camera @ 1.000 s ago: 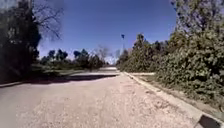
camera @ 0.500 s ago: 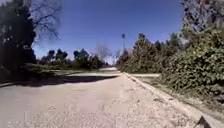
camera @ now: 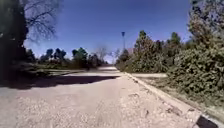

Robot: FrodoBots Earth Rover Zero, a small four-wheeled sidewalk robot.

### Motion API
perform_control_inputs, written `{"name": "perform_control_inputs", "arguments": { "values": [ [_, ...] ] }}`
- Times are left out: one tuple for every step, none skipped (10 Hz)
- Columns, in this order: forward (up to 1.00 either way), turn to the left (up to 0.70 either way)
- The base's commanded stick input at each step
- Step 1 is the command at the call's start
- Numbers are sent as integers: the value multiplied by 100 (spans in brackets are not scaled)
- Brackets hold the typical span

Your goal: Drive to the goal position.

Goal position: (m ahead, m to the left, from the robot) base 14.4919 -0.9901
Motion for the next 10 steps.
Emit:
{"name": "perform_control_inputs", "arguments": {
  "values": [
    [100, 0],
    [100, 0],
    [100, 0],
    [100, 0],
    [100, 0],
    [100, 0],
    [100, 0],
    [100, 0],
    [100, 0],
    [100, 0]
  ]
}}
